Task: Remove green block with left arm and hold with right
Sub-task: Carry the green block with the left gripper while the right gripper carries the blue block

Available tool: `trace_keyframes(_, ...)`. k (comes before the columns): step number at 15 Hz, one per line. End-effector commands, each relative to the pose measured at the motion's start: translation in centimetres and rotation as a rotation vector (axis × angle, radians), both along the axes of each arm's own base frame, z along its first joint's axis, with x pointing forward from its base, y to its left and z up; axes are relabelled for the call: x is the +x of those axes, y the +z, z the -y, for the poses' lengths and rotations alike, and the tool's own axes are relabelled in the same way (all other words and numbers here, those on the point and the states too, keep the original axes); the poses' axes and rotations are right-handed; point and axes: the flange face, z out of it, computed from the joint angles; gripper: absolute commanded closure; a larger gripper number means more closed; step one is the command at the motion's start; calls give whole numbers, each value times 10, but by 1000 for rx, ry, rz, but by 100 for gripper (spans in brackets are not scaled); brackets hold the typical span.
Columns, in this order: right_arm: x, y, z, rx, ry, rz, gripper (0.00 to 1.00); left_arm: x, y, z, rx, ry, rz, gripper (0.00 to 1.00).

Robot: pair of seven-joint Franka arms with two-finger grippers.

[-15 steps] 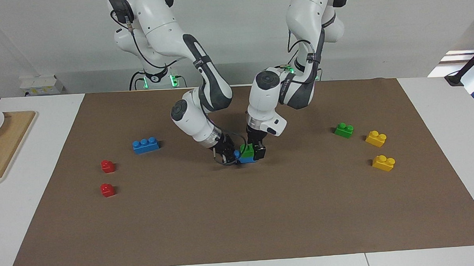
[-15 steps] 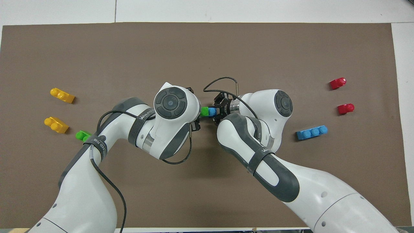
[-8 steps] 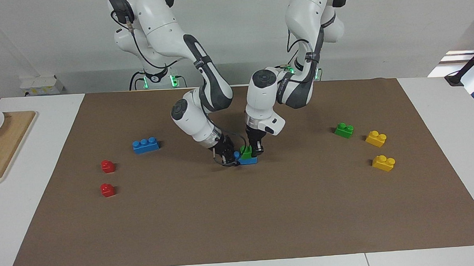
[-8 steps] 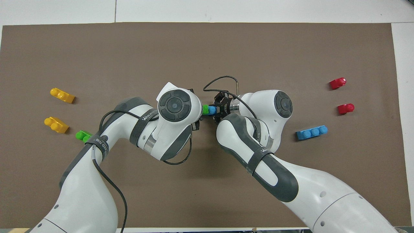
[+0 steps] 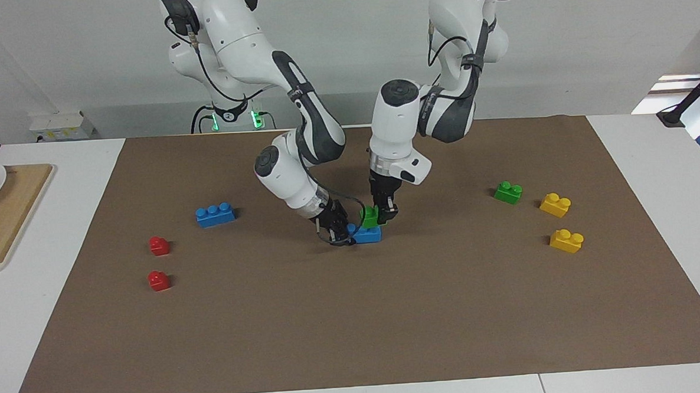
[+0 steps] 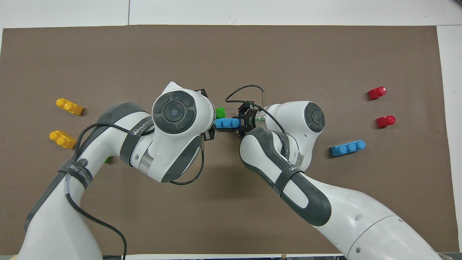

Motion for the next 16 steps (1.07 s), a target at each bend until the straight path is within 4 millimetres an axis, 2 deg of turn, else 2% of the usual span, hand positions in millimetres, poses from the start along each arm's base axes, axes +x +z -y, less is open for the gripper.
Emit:
trace_keyframes(1, -4, -12, -1, -2, -19, -8, 100, 0, 24, -28, 35, -11, -8, 100)
trace_keyframes(2, -4, -11, -1, -2, -19, -7, 100, 1, 30, -37, 51, -48, -16, 100)
trace_keyframes(5, -4, -12, -2, -1, -18, -8, 100, 16, 32, -78, 95, -161, -41, 100)
trace_keyframes(7, 4, -6, 5, 8, -18, -12, 100, 30, 26, -120, 122, -251, -51, 100)
trace_keyframes(9, 25, 11, 22, 37, -4, -41, 100, 43, 23, -162, 111, -326, -63, 100)
trace_keyframes(10, 42, 27, 42, 57, 4, -58, 100, 48, 22, -179, 111, -376, -64, 100)
trace_keyframes(13, 87, 76, 125, 30, 76, -94, 100, 51, 9, -225, 128, -527, -73, 100)
trace_keyframes(15, 98, 84, 174, 28, 119, -83, 100, 53, -8, -252, 139, -623, -85, 100)
trace_keyframes(16, 101, 79, 203, 30, 126, -67, 100, 57, -17, -264, 144, -664, -80, 100)
